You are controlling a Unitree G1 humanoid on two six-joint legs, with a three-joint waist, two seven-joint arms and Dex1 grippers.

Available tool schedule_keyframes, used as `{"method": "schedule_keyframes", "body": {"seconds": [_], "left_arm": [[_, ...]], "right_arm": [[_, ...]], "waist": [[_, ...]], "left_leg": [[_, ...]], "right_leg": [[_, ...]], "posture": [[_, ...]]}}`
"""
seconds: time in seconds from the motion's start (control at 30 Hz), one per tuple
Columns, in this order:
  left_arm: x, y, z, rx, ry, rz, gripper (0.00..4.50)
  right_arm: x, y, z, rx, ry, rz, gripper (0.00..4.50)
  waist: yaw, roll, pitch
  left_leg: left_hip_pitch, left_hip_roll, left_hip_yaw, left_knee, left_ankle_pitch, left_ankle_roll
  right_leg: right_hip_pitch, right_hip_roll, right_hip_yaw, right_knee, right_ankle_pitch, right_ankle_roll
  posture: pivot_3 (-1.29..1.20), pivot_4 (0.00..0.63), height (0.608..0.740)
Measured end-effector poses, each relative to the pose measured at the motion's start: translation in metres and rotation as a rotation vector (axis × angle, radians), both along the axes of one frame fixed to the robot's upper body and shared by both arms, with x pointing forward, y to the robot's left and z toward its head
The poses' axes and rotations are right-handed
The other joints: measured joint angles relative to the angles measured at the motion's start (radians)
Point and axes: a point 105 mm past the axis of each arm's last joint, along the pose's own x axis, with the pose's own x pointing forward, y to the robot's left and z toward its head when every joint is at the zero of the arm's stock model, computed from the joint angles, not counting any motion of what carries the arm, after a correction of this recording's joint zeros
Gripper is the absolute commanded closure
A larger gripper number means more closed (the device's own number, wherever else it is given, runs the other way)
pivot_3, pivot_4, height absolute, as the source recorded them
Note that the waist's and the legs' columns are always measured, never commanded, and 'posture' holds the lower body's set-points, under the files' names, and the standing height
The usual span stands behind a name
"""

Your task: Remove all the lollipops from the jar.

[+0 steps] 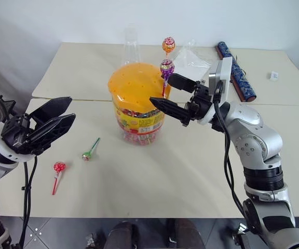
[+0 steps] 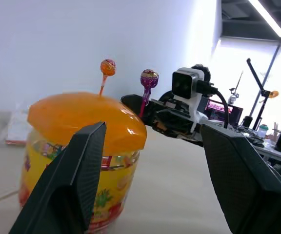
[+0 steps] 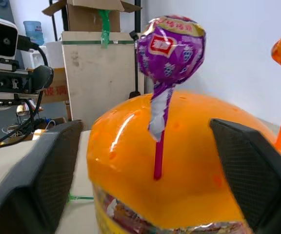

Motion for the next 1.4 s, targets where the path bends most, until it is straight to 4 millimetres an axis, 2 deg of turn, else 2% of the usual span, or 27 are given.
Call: {"method": "schedule_keyframes", "body": {"seconds": [0.3,0.33,0.43,0.53,0.6,0.67,0.7,0.8,0.83,0.93,0.97,1.07,1.17,1.23,1.33,1.4], "left_arm": [[0.003,-0.003,-0.004,0.002,-0.009,-0.023,1.22],[0.003,-0.002,-0.004,0.000,-0.009,-0.024,1.22],[0.004,0.001,-0.005,0.002,-0.009,-0.026,1.22],[0.009,-0.002,-0.006,0.065,-0.061,-0.002,1.22],[0.013,-0.004,-0.011,0.146,-0.087,0.000,1.22],[0.011,-0.007,-0.014,0.189,-0.090,-0.035,1.22],[0.010,-0.010,-0.016,0.211,-0.092,-0.056,1.22],[0.004,-0.012,-0.023,0.304,-0.086,-0.110,1.22],[0.004,-0.013,-0.025,0.319,-0.085,-0.117,1.22],[0.003,-0.015,-0.027,0.336,-0.095,-0.139,1.22],[0.004,-0.015,-0.029,0.342,-0.096,-0.140,1.22],[0.004,-0.016,-0.032,0.363,-0.099,-0.145,1.22],[0.005,-0.017,-0.034,0.367,-0.102,-0.143,1.22],[0.005,-0.017,-0.036,0.364,-0.093,-0.134,1.22],[0.006,-0.011,-0.039,0.316,-0.063,-0.091,1.22],[0.008,-0.007,-0.033,0.258,-0.064,-0.050,1.22]], "right_arm": [[-0.001,0.000,-0.001,0.007,0.011,0.017,4.36],[-0.003,0.000,0.000,0.017,0.005,0.031,4.48],[-0.009,-0.008,0.011,0.076,-0.034,0.076,4.48],[-0.010,-0.029,0.031,0.168,-0.064,0.092,4.48],[-0.007,-0.055,0.042,0.155,-0.062,0.037,4.48],[-0.001,-0.079,0.035,0.039,-0.011,-0.054,4.48],[0.002,-0.093,0.024,-0.060,0.029,-0.117,4.48],[0.008,-0.155,-0.045,-0.478,0.268,-0.359,4.48],[0.008,-0.165,-0.061,-0.543,0.314,-0.385,4.48],[-0.011,-0.201,-0.123,-0.830,0.463,-0.399,4.48],[-0.016,-0.204,-0.135,-0.885,0.478,-0.372,4.48],[-0.018,-0.210,-0.148,-0.971,0.471,-0.362,4.48],[-0.013,-0.225,-0.158,-1.012,0.475,-0.430,3.84],[-0.012,-0.225,-0.157,-1.000,0.473,-0.430,3.28],[-0.008,-0.206,-0.147,-0.849,0.434,-0.368,2.42],[0.002,-0.181,-0.119,-0.649,0.356,-0.304,2.42]], "waist": [[-0.013,0.000,0.000],[-0.015,0.000,0.000],[-0.017,0.000,0.000],[-0.014,0.000,0.000],[-0.012,0.000,0.000],[-0.011,0.000,0.000],[-0.008,0.000,0.000],[0.003,0.000,0.000],[0.005,0.000,0.000],[0.003,0.002,0.001],[0.000,0.002,0.001],[-0.009,0.003,0.001],[-0.011,0.003,0.001],[-0.012,0.003,0.001],[-0.013,0.003,0.001],[-0.018,0.004,0.002]], "left_leg": [[0.000,0.001,0.000,0.000,0.000,0.000],[0.000,0.001,0.000,0.000,0.000,0.000],[0.000,0.002,0.000,0.000,0.000,0.000],[-0.001,0.001,0.000,0.000,0.000,0.000],[-0.001,0.001,0.000,0.000,0.000,0.000],[-0.001,0.001,0.000,-0.002,0.000,0.000],[-0.001,0.001,0.000,-0.002,0.000,0.000],[-0.001,0.002,0.001,-0.006,-0.001,0.000],[-0.001,0.002,0.002,-0.006,-0.001,0.000],[-0.001,0.005,0.007,-0.004,0.000,0.000],[0.000,0.005,0.009,-0.003,0.000,0.000],[0.001,0.006,0.011,0.000,0.000,0.000],[0.002,0.006,0.010,0.000,0.000,-0.001],[0.002,0.007,0.009,0.000,-0.001,-0.001],[0.001,0.008,0.007,0.000,-0.001,-0.002],[0.001,0.009,0.007,0.000,-0.001,-0.002]], "right_leg": [[0.000,0.002,0.001,-0.001,0.000,0.000],[0.000,0.003,0.001,-0.001,0.000,0.000],[0.000,0.003,0.001,-0.001,0.000,0.000],[0.000,0.003,0.001,-0.002,0.000,0.000],[0.000,0.003,0.001,-0.003,0.000,0.000],[0.000,0.003,0.001,-0.005,0.000,0.000],[0.000,0.003,0.001,-0.006,0.000,0.000],[0.000,0.004,0.000,-0.011,0.000,0.000],[0.000,0.004,0.000,-0.011,0.000,0.000],[0.000,0.006,0.001,-0.013,0.000,0.000],[0.000,0.007,0.002,-0.013,0.000,0.000],[0.001,0.007,0.005,-0.010,0.000,0.000],[0.001,0.007,0.007,-0.010,0.000,0.000],[0.001,0.007,0.006,-0.010,0.000,0.000],[0.001,0.008,0.004,-0.010,0.000,0.000],[0.001,0.009,0.004,-0.009,0.000,0.000]], "posture": [[0.00,0.150,0.740],[0.00,0.150,0.740],[0.00,0.150,0.740],[0.00,0.150,0.740],[0.00,0.150,0.740],[0.00,0.150,0.740],[0.00,0.150,0.740],[0.00,0.150,0.740],[0.00,0.150,0.740],[0.00,0.150,0.740],[0.00,0.150,0.740],[0.00,0.150,0.740],[0.00,0.150,0.740],[0.00,0.150,0.740],[0.00,0.150,0.740],[0.00,0.150,0.740]]}}
